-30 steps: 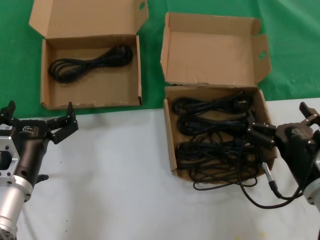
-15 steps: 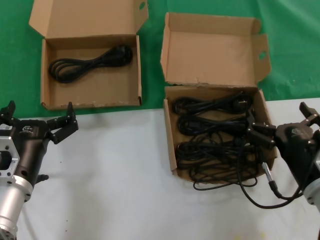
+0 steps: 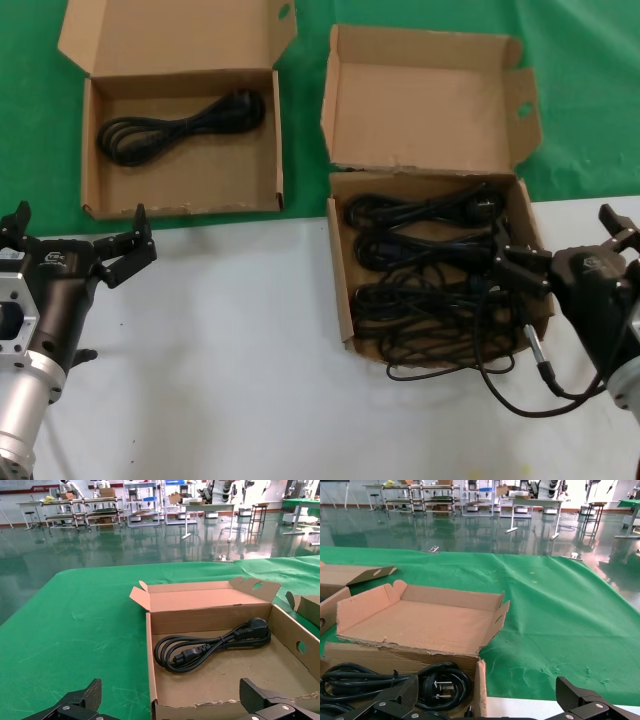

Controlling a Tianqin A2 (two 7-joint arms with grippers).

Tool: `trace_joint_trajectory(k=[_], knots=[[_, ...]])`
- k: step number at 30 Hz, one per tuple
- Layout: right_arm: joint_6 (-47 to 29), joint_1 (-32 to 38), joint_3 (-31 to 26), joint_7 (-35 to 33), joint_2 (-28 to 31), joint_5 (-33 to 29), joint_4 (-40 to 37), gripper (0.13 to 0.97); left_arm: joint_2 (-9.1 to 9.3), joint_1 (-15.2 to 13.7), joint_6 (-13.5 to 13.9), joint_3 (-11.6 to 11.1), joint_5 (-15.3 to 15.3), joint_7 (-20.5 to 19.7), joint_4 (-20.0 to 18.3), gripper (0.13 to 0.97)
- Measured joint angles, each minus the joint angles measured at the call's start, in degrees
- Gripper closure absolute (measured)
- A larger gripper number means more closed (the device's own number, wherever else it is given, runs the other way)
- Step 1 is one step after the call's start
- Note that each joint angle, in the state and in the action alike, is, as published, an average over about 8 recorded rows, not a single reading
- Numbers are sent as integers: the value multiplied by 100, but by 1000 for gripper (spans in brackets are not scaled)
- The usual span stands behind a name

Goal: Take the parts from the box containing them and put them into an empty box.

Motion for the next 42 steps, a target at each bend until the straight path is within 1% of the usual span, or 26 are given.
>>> trace_joint_trajectory(k=[42], knots=[[0,0,0,0,0,0,0,129,0,0,0,0,0,0,0,132]])
